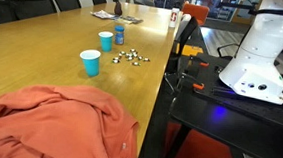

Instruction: Take the lid off the jar

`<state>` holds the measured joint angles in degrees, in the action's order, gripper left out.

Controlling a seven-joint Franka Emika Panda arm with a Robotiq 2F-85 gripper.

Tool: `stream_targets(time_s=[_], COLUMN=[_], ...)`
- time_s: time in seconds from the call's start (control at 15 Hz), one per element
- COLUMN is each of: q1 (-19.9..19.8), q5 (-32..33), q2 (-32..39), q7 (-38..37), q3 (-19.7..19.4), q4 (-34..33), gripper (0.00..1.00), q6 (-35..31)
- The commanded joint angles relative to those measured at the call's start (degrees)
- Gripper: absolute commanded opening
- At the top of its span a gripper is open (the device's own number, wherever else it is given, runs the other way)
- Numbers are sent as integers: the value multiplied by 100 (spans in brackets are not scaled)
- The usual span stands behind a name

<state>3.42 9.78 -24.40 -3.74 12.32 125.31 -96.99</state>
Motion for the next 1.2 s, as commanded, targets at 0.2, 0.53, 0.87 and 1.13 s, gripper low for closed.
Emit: stream_targets(time_s=[0.2, 0.53, 0.87, 1.13], q1=[138, -43, -491, -853], q5=[46, 83, 412, 1008], q2=[18, 253, 1146, 2158], q7=[-46, -391, -885, -1633], q3=[-111, -279, -726, -1019], q4=[-13, -41, -293, -738], gripper=[100, 100, 100, 100], q6=[19, -649, -2338, -3198])
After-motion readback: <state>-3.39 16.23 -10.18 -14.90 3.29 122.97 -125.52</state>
